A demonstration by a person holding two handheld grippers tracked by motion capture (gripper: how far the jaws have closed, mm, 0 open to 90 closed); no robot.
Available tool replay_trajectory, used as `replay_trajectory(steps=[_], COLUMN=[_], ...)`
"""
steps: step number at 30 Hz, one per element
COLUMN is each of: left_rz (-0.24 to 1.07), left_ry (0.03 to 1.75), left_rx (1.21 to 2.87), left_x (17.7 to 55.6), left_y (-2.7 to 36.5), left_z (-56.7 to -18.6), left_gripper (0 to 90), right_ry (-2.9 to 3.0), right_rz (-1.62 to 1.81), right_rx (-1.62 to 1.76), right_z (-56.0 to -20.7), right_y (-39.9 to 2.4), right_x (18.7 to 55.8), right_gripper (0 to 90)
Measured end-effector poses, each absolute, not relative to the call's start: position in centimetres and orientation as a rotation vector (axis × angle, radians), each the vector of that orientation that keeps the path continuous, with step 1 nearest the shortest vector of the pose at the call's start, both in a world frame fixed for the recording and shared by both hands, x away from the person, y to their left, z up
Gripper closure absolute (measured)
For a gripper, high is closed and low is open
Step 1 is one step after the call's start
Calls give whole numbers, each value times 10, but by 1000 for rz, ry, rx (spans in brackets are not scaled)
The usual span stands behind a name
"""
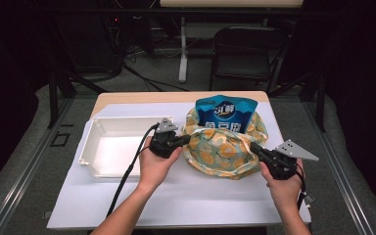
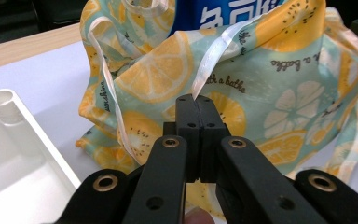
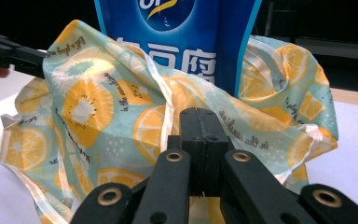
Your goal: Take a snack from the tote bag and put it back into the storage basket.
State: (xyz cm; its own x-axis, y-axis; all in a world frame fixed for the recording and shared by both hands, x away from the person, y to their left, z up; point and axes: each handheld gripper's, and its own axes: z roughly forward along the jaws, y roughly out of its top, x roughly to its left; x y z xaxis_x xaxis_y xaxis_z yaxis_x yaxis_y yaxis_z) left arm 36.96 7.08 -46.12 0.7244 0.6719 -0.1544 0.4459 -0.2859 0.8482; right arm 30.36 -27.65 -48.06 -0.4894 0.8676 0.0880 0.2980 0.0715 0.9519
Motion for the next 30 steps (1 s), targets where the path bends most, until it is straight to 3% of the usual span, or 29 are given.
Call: replay_trajectory(steps=[18, 30], left_rz=[233, 229], left_ry=[824, 797], left_rx=[1983, 1927], left_x=[351, 345], left_y=[51, 58], left_z=[-493, -486], left_gripper=[900, 900], right_ry=[1885, 1894], right_rz=[1351, 1348], right_rx=[1191, 1200], right_z=[-497, -500], right_y=[-275, -281], right_x=[297, 292], right_gripper=[900, 900])
